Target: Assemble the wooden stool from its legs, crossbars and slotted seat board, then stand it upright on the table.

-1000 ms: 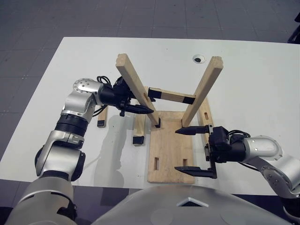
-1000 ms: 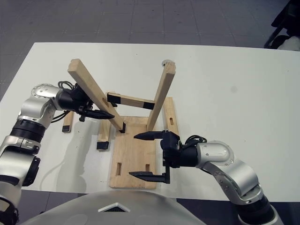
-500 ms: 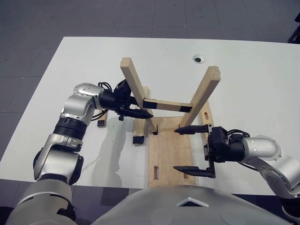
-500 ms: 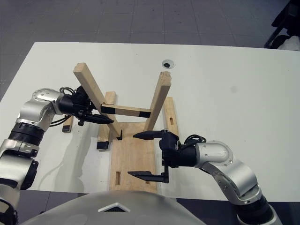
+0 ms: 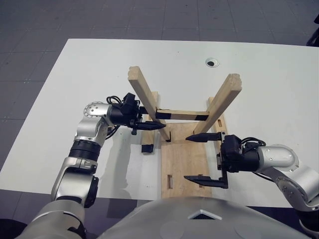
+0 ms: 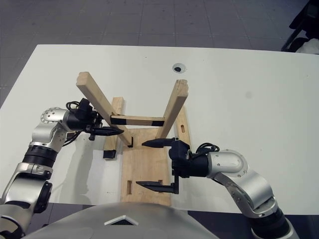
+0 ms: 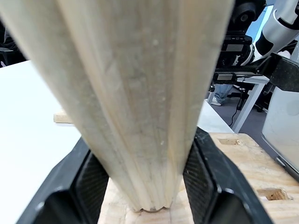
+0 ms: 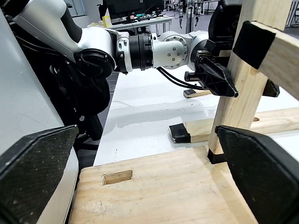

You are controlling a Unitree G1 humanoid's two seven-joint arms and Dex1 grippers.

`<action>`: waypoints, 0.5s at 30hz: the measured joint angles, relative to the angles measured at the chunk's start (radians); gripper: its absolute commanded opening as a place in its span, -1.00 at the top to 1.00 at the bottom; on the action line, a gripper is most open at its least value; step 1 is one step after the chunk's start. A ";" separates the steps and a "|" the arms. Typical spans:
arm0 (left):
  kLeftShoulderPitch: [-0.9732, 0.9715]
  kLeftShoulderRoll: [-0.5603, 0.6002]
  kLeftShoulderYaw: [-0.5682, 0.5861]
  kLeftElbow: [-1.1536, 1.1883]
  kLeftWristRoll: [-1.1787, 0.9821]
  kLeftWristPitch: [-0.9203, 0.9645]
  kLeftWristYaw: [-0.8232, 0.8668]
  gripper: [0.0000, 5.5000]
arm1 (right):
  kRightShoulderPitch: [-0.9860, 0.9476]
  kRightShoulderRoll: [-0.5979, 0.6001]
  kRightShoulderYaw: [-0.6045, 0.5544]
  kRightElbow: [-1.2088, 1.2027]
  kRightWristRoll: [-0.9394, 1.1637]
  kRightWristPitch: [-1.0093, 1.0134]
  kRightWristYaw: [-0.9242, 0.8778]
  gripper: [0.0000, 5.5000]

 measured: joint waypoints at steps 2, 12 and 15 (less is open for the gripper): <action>0.004 -0.014 0.014 0.007 0.000 -0.001 0.002 0.25 | 0.000 0.000 0.000 0.000 0.000 0.000 0.000 -1.00; 0.065 -0.030 0.059 -0.014 -0.053 0.017 -0.006 0.25 | 0.001 0.000 0.001 -0.006 -0.011 0.000 0.000 -1.00; 0.092 -0.025 0.066 -0.039 -0.070 0.014 -0.010 0.25 | 0.001 0.000 0.002 -0.008 -0.013 0.000 0.000 -1.00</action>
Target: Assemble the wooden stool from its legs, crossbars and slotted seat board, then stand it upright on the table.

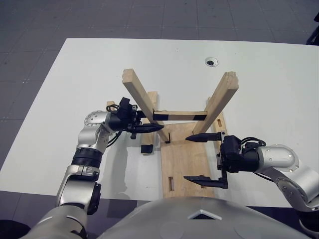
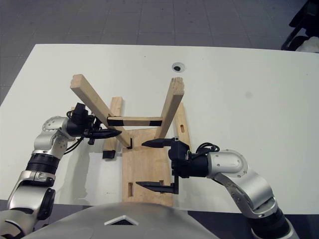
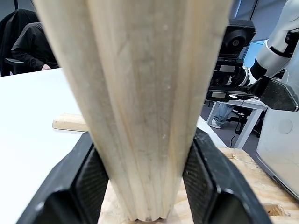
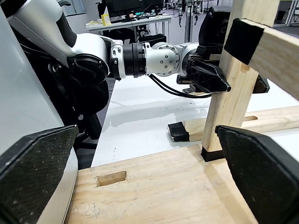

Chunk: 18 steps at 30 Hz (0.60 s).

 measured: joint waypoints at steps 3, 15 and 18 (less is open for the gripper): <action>0.004 0.006 0.000 -0.005 -0.007 -0.001 0.000 0.25 | 0.000 0.001 0.007 0.000 -0.007 0.000 -0.002 -1.00; -0.011 0.010 -0.031 0.005 0.015 -0.052 0.004 0.25 | -0.007 0.254 0.051 -0.039 -0.062 0.079 -0.415 -1.00; -0.004 0.006 -0.029 -0.001 0.017 -0.065 0.007 0.25 | 0.045 0.298 0.117 -0.062 -0.106 0.091 -0.505 -1.00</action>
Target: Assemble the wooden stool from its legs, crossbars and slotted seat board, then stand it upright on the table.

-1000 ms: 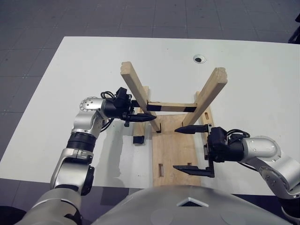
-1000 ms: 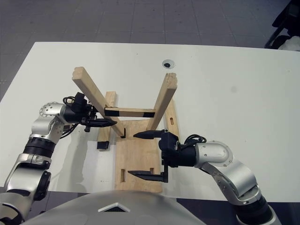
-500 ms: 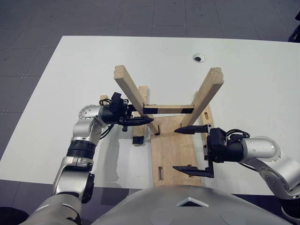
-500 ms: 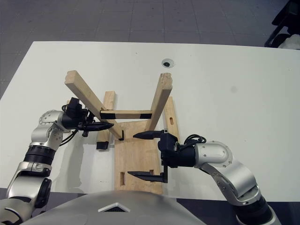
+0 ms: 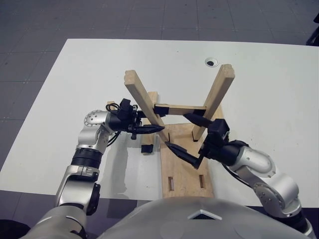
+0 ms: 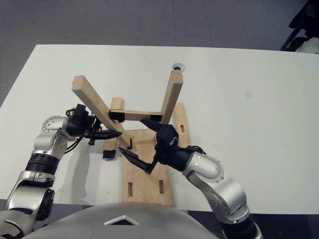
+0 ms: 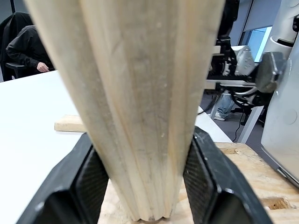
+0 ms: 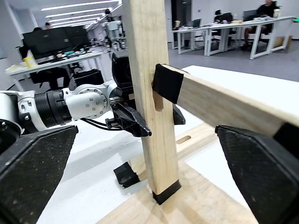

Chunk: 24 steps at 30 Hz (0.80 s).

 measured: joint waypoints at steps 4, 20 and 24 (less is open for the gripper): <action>0.008 -0.005 0.002 -0.008 0.003 -0.019 0.001 0.25 | 0.017 0.001 0.018 -0.014 -0.008 0.004 -0.025 -1.00; 0.011 -0.020 -0.002 0.007 0.008 -0.072 0.004 0.25 | -0.032 -0.066 -0.062 -0.248 0.199 0.066 -0.034 -1.00; 0.000 -0.021 -0.012 0.018 0.009 -0.080 0.005 0.25 | -0.111 0.038 -0.090 -0.255 0.237 0.139 -0.265 -0.87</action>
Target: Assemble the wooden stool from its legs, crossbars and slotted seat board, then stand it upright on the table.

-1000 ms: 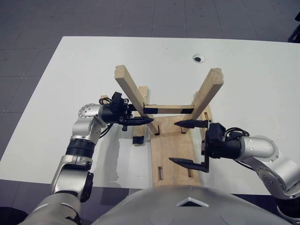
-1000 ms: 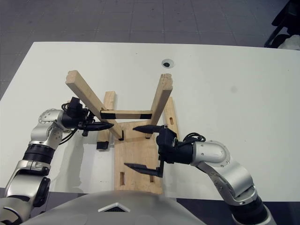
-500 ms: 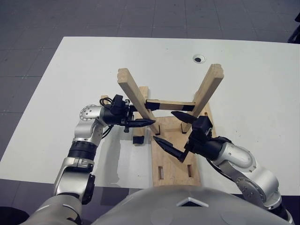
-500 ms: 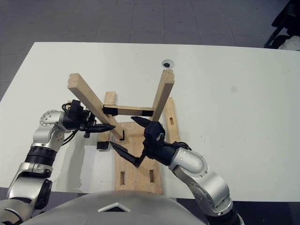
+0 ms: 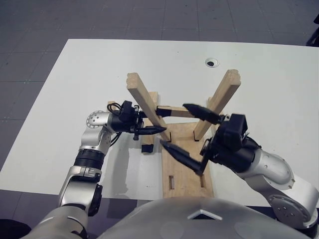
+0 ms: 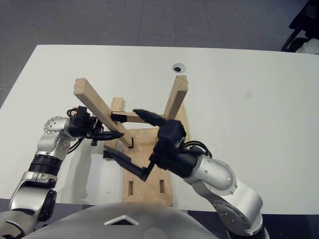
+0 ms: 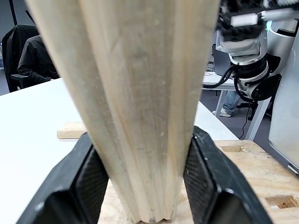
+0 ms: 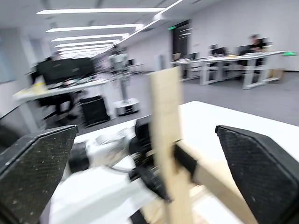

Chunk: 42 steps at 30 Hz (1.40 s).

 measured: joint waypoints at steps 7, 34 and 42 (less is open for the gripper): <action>-0.006 -0.002 -0.008 0.011 0.000 -0.025 0.001 0.25 | -0.077 0.114 0.185 0.007 -0.229 0.066 -0.280 -0.40; 0.002 -0.011 -0.017 -0.003 0.004 -0.042 0.024 0.25 | -0.047 0.281 0.320 0.192 -0.644 0.162 -0.397 0.09; 0.002 -0.016 -0.021 -0.001 0.004 -0.058 0.026 0.25 | 0.017 0.273 0.283 0.186 -0.624 0.088 -0.361 0.09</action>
